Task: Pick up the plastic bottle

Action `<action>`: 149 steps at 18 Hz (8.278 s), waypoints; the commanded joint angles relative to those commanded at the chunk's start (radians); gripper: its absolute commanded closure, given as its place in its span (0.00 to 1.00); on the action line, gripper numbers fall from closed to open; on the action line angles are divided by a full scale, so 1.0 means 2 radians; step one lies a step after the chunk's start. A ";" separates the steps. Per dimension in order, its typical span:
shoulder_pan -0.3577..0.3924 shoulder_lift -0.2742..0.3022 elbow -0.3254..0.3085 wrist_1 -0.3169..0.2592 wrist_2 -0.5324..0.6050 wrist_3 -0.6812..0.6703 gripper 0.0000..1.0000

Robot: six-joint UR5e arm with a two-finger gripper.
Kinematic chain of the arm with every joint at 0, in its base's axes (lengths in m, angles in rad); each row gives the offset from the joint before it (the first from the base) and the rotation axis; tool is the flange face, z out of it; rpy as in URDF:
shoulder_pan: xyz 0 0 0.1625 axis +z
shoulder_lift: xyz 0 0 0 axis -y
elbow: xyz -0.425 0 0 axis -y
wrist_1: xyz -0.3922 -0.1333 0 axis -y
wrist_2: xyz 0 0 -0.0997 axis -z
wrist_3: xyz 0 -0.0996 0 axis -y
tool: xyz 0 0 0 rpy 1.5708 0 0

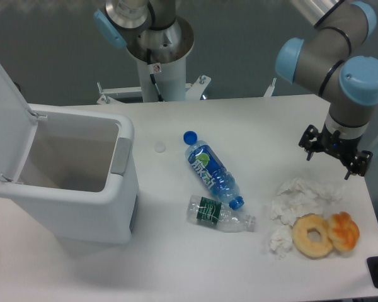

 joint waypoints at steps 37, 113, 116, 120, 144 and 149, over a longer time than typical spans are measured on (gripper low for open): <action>-0.109 -0.024 -0.061 0.036 0.000 -0.532 0.00; -0.145 -0.039 -0.115 0.079 0.051 -0.733 0.29; -0.145 -0.038 -0.114 0.080 0.051 -0.739 0.40; -0.145 -0.038 -0.110 0.080 0.051 -0.743 0.51; -0.124 -0.004 0.005 0.077 -0.019 -0.517 0.82; -0.104 0.006 0.015 0.073 -0.035 -0.405 0.82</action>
